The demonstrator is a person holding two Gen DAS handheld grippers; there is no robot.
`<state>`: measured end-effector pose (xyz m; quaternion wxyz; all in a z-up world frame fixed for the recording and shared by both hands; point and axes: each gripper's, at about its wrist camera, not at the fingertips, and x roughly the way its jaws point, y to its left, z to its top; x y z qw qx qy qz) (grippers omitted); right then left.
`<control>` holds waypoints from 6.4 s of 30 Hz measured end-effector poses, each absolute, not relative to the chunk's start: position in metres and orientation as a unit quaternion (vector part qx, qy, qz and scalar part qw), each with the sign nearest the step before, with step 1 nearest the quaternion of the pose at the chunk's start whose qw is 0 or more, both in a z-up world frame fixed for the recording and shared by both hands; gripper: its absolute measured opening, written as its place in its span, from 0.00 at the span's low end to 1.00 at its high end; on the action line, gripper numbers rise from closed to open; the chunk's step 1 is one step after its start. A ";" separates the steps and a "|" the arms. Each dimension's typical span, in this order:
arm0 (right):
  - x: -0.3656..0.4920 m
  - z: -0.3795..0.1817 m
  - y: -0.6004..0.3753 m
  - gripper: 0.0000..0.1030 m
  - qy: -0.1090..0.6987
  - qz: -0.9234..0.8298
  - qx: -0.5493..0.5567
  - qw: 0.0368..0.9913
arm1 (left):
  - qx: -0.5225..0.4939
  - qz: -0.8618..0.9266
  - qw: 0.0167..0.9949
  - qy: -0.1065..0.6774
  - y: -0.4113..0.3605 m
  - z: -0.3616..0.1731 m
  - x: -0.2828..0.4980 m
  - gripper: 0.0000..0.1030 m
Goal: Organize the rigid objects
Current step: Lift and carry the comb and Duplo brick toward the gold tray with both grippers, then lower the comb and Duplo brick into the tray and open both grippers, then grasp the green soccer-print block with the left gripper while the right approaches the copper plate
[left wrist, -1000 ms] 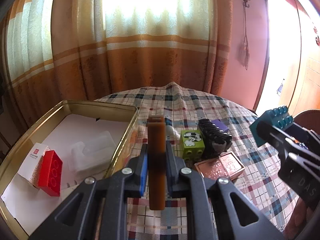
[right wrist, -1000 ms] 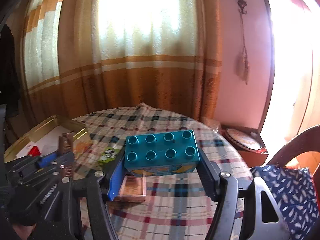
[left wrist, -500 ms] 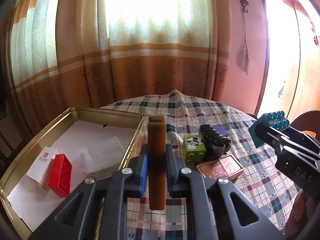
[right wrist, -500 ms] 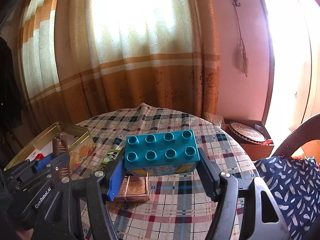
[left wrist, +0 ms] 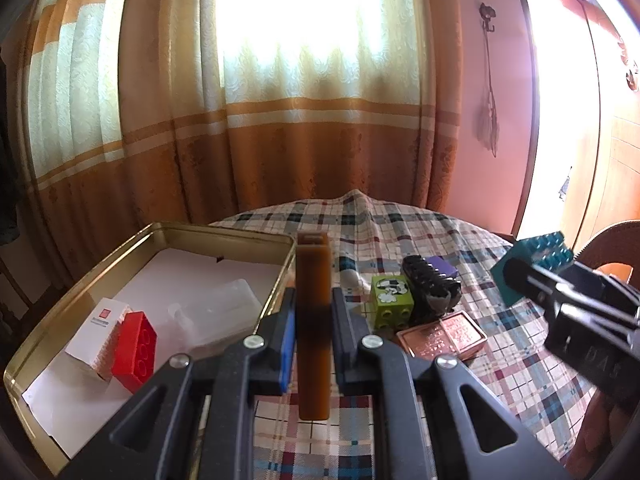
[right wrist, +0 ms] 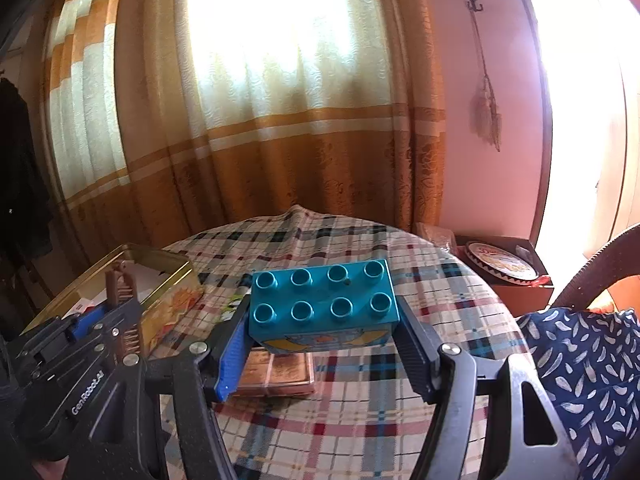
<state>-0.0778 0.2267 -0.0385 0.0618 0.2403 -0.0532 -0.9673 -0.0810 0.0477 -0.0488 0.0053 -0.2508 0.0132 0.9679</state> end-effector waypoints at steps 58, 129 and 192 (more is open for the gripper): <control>-0.045 -0.031 0.177 0.66 -0.013 -0.974 0.197 0.114 | -0.212 0.977 -0.005 0.014 0.017 -0.036 -0.040 0.13; -0.035 -0.009 0.105 0.66 0.000 -0.952 0.200 0.234 | -0.198 0.979 -0.055 -0.008 -0.074 -0.009 -0.009 0.13; -0.143 -0.083 0.175 0.88 0.027 -0.897 0.424 0.126 | -0.329 0.943 -0.045 0.002 0.004 -0.042 -0.095 0.97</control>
